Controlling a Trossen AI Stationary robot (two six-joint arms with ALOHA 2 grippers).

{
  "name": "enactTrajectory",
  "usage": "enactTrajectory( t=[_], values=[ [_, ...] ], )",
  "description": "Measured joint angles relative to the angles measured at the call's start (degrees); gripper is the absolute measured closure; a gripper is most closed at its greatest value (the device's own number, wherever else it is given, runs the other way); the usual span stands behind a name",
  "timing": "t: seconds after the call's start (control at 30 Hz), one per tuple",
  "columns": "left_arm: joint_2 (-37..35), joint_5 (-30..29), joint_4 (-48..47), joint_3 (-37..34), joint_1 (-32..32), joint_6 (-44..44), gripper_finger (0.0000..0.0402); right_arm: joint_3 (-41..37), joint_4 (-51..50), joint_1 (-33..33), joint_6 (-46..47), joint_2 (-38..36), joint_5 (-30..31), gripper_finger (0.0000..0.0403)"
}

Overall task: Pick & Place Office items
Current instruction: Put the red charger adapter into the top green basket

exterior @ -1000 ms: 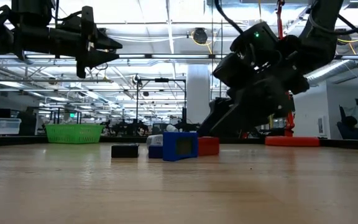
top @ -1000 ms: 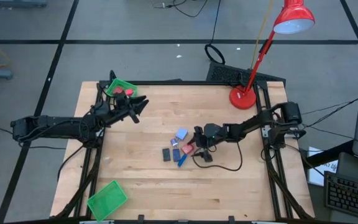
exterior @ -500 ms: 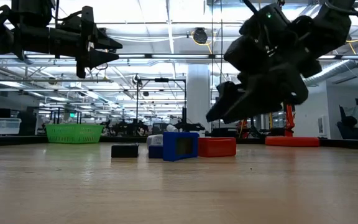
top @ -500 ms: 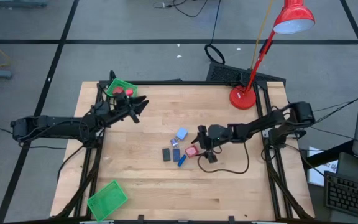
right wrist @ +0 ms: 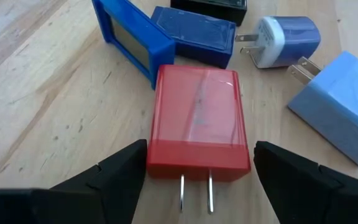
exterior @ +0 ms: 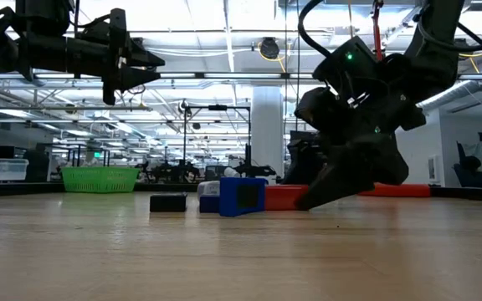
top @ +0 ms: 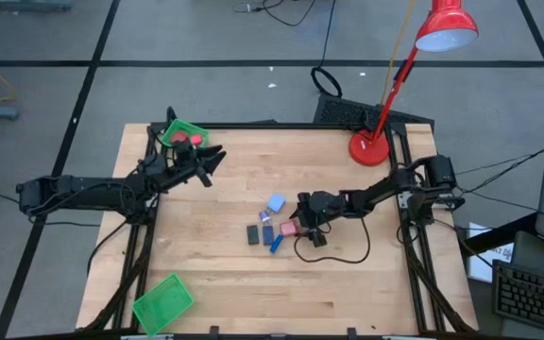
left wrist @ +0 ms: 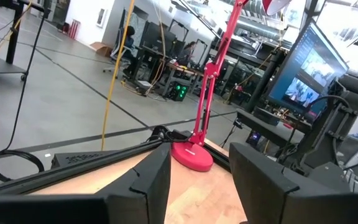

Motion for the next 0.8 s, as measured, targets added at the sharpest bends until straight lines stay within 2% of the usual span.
enactTrajectory(
  t=[0.53, 0.8],
  values=[
    [0.00, 0.00, -0.13, 0.00, -0.02, -0.07, 0.0215, -0.02, -0.20, 0.11, 0.04, -0.26, -0.09, 0.0168],
    [0.00, 0.00, -0.35, 0.00, 0.00, -0.20, 0.0215, -0.02, 0.08, 0.09, 2.89, -0.26, 0.37, 0.0169]
  ],
)
